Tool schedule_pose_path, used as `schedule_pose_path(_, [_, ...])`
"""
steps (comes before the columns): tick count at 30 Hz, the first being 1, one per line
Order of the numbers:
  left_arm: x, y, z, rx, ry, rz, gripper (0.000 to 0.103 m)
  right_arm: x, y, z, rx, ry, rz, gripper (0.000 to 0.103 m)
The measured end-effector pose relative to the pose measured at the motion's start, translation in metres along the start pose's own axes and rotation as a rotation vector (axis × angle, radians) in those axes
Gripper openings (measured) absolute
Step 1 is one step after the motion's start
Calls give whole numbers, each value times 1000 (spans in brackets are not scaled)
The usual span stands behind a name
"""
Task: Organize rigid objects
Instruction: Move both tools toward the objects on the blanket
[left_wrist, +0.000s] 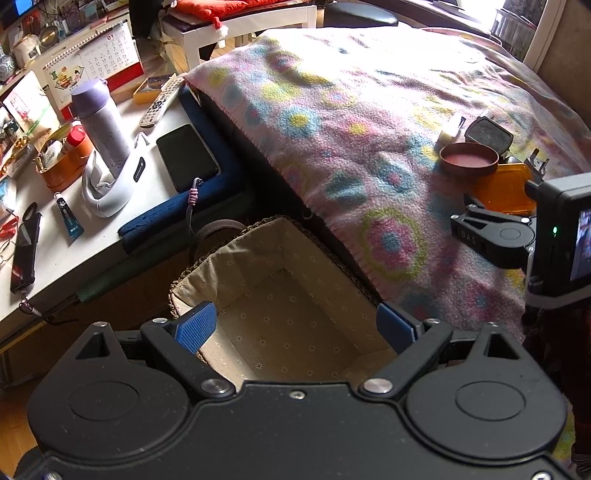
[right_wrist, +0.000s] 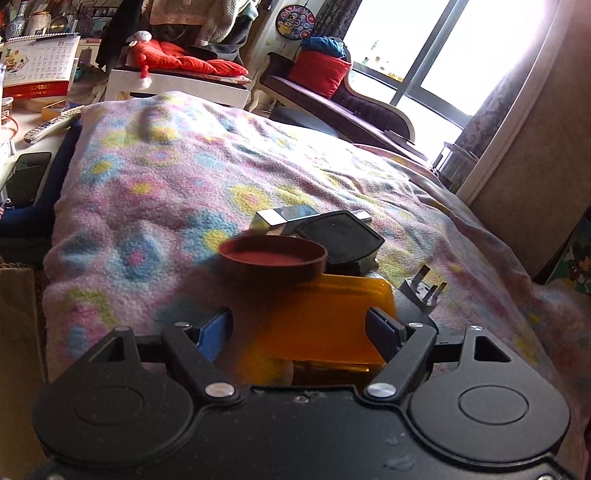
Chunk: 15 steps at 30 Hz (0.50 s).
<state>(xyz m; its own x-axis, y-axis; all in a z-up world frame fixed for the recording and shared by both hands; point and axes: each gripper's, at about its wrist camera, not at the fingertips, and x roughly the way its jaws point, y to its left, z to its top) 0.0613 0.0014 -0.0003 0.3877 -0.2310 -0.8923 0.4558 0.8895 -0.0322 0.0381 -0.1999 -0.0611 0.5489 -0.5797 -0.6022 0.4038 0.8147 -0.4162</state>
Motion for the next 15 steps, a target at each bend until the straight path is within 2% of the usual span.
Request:
schedule_pose_path(9, [4, -2, -1, 2, 20, 4, 91, 16, -26, 6, 2, -27, -85, 79])
schedule_pose_path(12, [6, -1, -1, 0, 32, 9, 91, 23, -54, 6, 59, -10, -109, 84])
schedule_pose_path(15, [6, -3, 1, 8, 41, 14, 91, 25, -86, 4, 177, 22, -103, 85])
